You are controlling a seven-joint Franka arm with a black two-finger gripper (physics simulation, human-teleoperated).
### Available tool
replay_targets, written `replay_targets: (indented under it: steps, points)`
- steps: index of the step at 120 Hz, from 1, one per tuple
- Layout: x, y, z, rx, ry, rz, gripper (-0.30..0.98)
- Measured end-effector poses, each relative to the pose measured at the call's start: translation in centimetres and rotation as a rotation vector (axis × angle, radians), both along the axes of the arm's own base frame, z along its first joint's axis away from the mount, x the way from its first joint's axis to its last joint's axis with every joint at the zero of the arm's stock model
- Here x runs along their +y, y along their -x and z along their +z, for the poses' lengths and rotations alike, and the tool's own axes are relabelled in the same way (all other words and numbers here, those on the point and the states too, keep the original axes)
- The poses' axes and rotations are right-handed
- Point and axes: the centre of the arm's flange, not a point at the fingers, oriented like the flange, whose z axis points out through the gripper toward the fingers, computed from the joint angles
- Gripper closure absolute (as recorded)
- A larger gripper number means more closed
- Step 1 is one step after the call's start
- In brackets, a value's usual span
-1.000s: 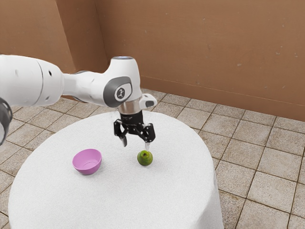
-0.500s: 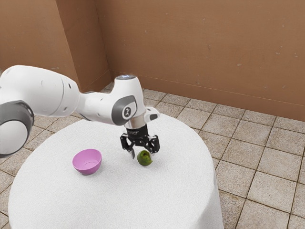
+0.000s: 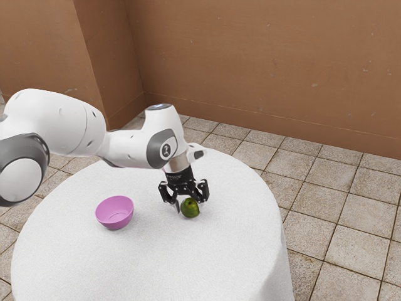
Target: Place the pear in the bowl.
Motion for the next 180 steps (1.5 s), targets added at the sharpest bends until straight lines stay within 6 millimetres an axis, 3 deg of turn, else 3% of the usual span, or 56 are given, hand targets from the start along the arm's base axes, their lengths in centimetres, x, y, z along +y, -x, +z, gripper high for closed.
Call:
replay_targets:
  steps: [36,78,108,132,151,164,180]
  points:
    - [0.0,-0.1,0.0,-0.008,-0.002,0.002,0.27]
    - [0.1,0.0,-0.5,-0.001,-0.006,0.007,0.28]
    - [0.2,0.1,1.8,-0.011,-0.003,0.003,0.29]
    - [3.5,1.8,6.3,-0.041,-0.027,0.050,0.30]
    - [7.6,4.8,8.7,-0.042,-0.038,0.106,0.30]
    - [10.3,6.6,9.7,-0.040,-0.051,0.135,0.30]
    - [13.2,8.5,9.5,-0.017,-0.066,0.169,0.30]
